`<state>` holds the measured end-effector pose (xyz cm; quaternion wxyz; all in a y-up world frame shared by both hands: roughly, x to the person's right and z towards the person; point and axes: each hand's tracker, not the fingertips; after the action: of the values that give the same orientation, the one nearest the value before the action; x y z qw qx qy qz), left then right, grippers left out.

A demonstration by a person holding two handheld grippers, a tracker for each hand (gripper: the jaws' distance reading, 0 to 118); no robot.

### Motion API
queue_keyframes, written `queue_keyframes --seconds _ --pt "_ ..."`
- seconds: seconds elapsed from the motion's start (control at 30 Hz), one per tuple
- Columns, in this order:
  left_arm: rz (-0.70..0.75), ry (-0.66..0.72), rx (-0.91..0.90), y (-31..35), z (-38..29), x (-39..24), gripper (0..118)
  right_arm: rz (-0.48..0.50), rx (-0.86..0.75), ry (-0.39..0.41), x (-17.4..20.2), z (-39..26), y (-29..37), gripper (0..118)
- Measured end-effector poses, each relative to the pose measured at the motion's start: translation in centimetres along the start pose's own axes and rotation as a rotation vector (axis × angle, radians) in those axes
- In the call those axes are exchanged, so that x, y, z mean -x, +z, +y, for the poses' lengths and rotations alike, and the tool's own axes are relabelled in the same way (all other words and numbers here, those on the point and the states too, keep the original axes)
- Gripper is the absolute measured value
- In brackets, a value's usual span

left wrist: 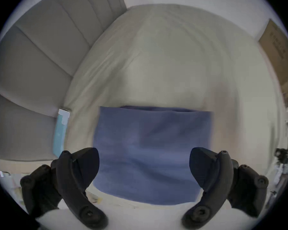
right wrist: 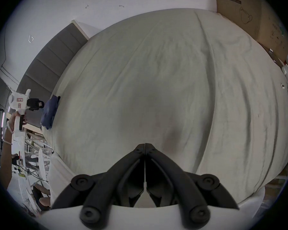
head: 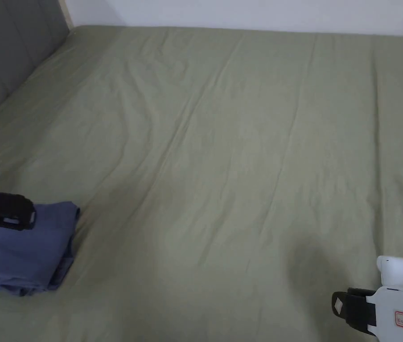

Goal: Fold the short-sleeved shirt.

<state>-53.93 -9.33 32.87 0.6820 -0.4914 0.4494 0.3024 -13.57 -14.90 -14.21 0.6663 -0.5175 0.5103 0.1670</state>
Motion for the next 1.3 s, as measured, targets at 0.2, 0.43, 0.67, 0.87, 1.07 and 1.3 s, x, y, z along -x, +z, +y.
queue_keyframes --seconds 0.2,0.43,0.67,0.87,1.07,1.3 --pt "-0.204 -0.001 -0.107 4.9 -3.7 -7.1 4 0.025 -0.025 -0.027 -1.0 -0.9 0.8 0" --pt "-0.284 0.006 -0.240 8.5 -7.6 -15.0 0 0.031 -0.080 -0.005 -1.2 -1.8 2.5 0" --pt "-0.160 -0.046 -0.463 13.3 -11.6 -22.5 0 -0.005 -0.233 0.041 -0.8 -1.0 5.4 0" --pt "-0.116 -0.117 -0.741 18.7 -12.7 -26.3 0 -0.097 -0.507 0.141 2.3 1.0 11.7 0" --pt "-0.085 -0.120 -1.028 25.4 -15.2 -31.5 0 -0.231 -0.839 0.220 6.5 2.1 18.5 0" --pt "-0.118 -0.087 -1.100 26.8 -16.5 -33.6 0 -0.340 -1.025 0.237 8.9 0.2 22.4 0"
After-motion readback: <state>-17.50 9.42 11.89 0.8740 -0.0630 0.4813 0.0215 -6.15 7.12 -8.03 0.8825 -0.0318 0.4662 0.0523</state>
